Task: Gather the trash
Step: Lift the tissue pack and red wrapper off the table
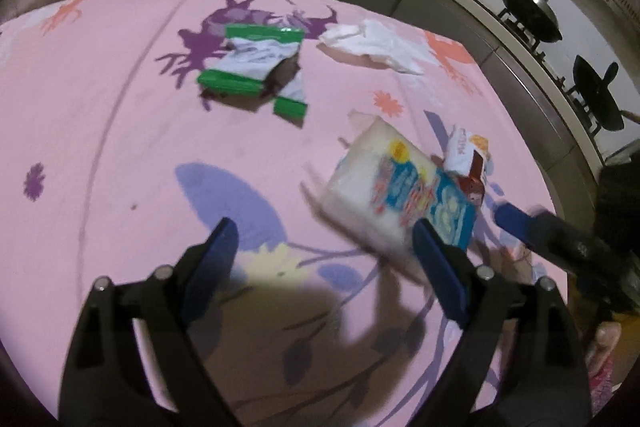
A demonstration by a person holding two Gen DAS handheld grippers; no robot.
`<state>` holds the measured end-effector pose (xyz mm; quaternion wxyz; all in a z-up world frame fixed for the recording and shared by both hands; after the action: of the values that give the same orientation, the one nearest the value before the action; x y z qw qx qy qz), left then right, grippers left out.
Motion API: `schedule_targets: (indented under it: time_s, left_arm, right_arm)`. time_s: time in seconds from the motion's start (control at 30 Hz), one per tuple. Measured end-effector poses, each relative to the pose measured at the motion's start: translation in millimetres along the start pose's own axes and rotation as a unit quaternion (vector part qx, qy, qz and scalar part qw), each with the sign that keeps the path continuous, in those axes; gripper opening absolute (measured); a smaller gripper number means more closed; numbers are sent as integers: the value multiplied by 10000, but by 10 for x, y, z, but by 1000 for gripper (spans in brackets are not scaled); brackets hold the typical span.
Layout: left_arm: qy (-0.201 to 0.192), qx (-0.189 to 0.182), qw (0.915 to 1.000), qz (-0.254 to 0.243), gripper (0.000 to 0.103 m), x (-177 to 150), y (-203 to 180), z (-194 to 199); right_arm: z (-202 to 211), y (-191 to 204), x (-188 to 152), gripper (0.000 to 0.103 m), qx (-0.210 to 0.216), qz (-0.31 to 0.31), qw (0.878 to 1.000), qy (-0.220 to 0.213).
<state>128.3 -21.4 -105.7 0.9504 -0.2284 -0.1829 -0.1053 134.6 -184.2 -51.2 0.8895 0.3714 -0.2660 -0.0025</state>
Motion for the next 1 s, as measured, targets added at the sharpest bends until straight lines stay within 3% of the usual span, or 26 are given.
schedule_targets:
  time_s: [0.1,0.17,0.3,0.37,0.4,0.6,0.7,0.8,0.9,1.0]
  left_arm:
    - [13,-109,9999,28,79,-30,20,26]
    - [9,-171,9998,78,79,-33,60,51]
    - [-137,-411,9986,307,79,-4,214,168]
    - [-192,-419,9977,497,79,35,332,236]
    - [-205,-401,9976,525,79,47,352,251]
    - [-100,-197,9992,318,79,150,242,216]
    - [157,173,9997,94,81,225,73,44]
    - [366,401,9985,70,83,299,-45,-129]
    - [266,926,9950,-265,93,392,-170,-236]
    - [155,1222,9912,-484,93,428,-224,-291]
  right_arm:
    - [-137,5,67,48,64,-166,9998,-61]
    - [-276,121,-2,48,304,-212,9992,174]
    - [-306,367,-279,46,1429,-539,9870,497]
    - [-286,353,-360,46,2229,-920,9683,652]
    - [-258,327,-391,46,2373,-1045,9636,645]
    - [227,17,-304,46,1495,-1003,9836,-133]
    - [464,-206,-168,46,-52,-836,9945,-624]
    - [528,-305,-92,48,-1062,-711,9885,-812]
    - [450,-353,-12,54,-1388,-590,9853,-806]
    - [321,-426,154,55,-1351,-544,9870,-687]
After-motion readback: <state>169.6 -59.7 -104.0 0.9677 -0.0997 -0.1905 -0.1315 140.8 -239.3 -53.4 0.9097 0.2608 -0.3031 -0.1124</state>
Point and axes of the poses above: each gripper's, at about its wrist camera, not at the fingertips, and z roughly against the way its jaws point, y to its left, x to its top, the point moved 7 cm from there along -z, roughly the way its jaws point, and after that the axes turned 11 degrees about y, right-handed, at the moved point
